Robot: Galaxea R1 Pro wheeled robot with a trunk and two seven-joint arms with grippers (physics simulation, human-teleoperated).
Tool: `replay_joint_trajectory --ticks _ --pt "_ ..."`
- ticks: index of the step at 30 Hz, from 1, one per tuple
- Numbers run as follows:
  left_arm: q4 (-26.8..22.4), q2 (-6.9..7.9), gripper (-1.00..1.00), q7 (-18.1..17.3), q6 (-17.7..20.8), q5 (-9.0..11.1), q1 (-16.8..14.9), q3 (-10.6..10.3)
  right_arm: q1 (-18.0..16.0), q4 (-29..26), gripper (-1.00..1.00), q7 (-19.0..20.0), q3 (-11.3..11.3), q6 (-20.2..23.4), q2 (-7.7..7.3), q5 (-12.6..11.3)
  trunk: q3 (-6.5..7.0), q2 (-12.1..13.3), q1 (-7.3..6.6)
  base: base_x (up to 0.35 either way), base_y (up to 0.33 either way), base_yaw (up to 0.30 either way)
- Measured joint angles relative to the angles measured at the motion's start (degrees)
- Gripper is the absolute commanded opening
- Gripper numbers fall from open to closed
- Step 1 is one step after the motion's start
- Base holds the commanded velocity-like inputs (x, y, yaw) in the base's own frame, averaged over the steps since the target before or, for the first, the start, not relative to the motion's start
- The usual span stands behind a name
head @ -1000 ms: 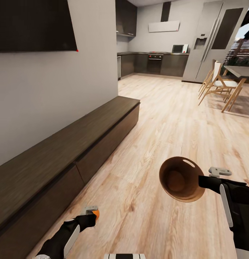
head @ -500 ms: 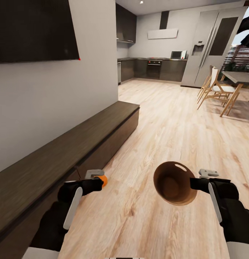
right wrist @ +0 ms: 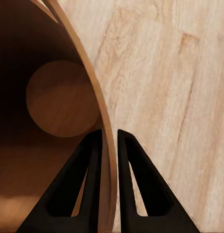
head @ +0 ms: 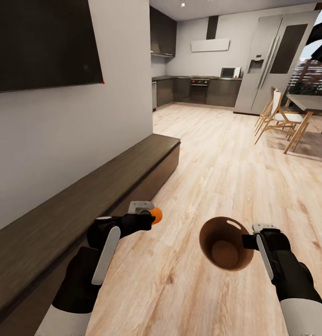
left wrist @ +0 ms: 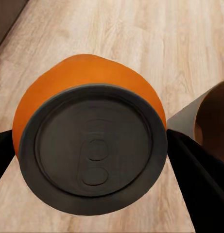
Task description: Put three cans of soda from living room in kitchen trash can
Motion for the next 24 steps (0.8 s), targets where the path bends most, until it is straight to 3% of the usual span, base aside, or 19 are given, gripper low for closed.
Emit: replay_joint_trajectory --ticks 3,6,8,11,16,20,24 --pt "0.1 -0.04 -1.0 0.17 -0.55 1.05 -0.05 -1.07 -0.49 1.32 -1.0 -2.0 0.12 -0.08 0.4 -0.06 0.54 1.2 -0.66 0.0 0.0 0.0" --pt "0.04 0.02 -1.0 0.21 -0.81 1.2 0.0 -3.05 -0.74 1.82 -1.0 -4.48 0.14 -0.02 1.15 2.55 1.08 2.41 -1.32 0.0 0.0 0.0" --pt "0.01 0.09 -1.0 0.23 -0.97 1.35 0.25 -4.11 -0.83 2.18 -1.0 -5.94 0.21 -0.14 2.14 1.83 1.43 3.21 -1.76 0.0 0.0 0.0" --pt "-0.11 -0.02 -1.0 0.24 -1.02 1.41 0.32 -4.6 -0.94 2.67 -1.0 -6.97 0.31 -0.58 2.62 -1.16 1.98 4.41 -2.42 0.0 0.0 0.0" --pt "-0.93 -0.15 -1.0 0.17 -1.0 1.52 0.3 -4.88 -1.0 3.05 -1.0 -10.44 0.21 -2.14 2.82 1.8 2.88 6.42 -3.52 0.0 0.0 0.0" --pt "-1.26 -0.18 -1.0 0.04 -1.0 1.72 0.24 -4.98 -1.0 3.24 -1.0 -12.62 0.21 -2.84 2.84 0.25 3.59 8.02 -4.39 0.0 0.0 0.0" --pt "-1.3 -0.18 -1.0 -0.21 -1.0 1.8 0.17 -5.0 -1.18 3.44 -1.0 -13.16 0.12 -2.97 2.8 0.42 4.31 9.63 -5.27 0.0 0.0 0.0"
